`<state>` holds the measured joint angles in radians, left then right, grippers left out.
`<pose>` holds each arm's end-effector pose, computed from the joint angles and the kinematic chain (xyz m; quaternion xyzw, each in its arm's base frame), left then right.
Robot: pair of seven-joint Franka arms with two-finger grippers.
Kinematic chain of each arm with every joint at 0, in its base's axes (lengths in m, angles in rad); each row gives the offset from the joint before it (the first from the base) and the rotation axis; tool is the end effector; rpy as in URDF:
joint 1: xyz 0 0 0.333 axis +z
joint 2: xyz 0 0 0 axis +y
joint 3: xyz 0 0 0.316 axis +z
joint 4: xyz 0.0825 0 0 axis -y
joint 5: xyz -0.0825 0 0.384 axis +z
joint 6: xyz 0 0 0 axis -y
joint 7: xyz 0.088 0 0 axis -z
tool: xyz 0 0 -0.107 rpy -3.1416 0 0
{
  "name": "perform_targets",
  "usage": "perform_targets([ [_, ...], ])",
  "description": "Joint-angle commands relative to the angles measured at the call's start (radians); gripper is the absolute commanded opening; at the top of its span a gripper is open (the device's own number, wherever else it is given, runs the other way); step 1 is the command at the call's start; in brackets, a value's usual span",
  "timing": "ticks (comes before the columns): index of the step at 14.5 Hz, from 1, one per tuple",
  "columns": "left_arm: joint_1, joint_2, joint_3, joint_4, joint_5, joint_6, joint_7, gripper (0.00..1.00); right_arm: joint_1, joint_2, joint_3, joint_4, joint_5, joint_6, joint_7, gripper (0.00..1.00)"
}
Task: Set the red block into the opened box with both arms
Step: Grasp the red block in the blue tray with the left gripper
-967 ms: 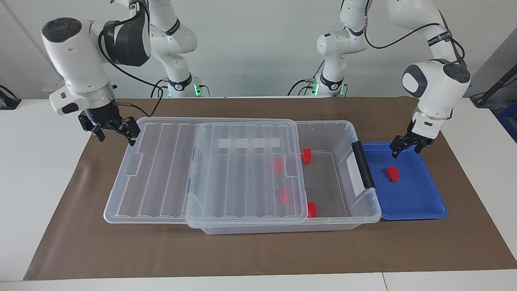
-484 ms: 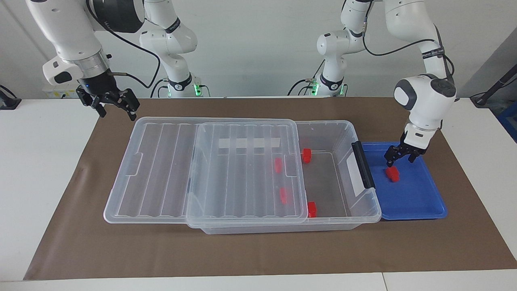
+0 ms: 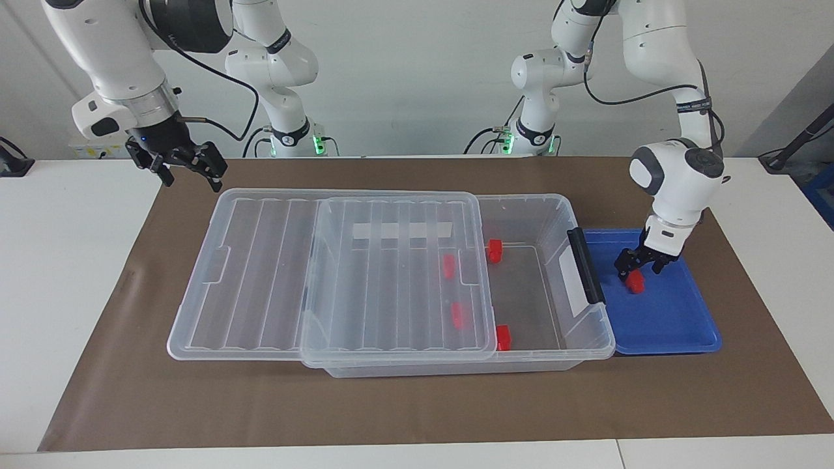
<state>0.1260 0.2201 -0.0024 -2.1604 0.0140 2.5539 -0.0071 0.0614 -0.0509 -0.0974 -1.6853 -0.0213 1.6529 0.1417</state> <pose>0.5748 0.0712 0.3120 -0.9944 -0.0597 -0.0862 0.0091 0.5443 -0.0230 0.6052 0.9961 -0.0879 0.0095 0.0077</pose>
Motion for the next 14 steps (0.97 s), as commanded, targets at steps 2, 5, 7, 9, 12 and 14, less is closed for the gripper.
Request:
perform_targets([
  [2,0.009,0.004,-0.004,-0.049,0.008,0.078,-0.004,1.0,-0.005,-0.01,0.002,-0.019,0.021,0.001,0.009,1.0],
  [5,0.001,0.005,-0.004,-0.044,0.008,0.078,-0.013,0.6,-0.005,-0.023,0.002,-0.039,0.021,0.002,0.009,1.0],
  [7,0.007,0.005,-0.004,-0.039,0.008,0.071,-0.013,0.2,-0.005,-0.023,0.002,-0.039,0.021,0.002,0.007,1.0],
  [9,0.01,0.005,-0.004,-0.039,0.008,0.068,-0.011,0.0,-0.005,-0.023,0.002,-0.039,0.021,0.002,0.007,1.0],
  [12,0.01,0.005,-0.004,-0.033,0.008,0.057,-0.013,0.0,-0.005,-0.023,0.002,-0.039,0.021,0.004,0.007,1.0],
  [14,0.009,-0.004,-0.004,0.032,0.008,-0.066,-0.013,0.0,-0.005,-0.023,0.002,-0.039,0.021,0.004,0.007,1.0],
])
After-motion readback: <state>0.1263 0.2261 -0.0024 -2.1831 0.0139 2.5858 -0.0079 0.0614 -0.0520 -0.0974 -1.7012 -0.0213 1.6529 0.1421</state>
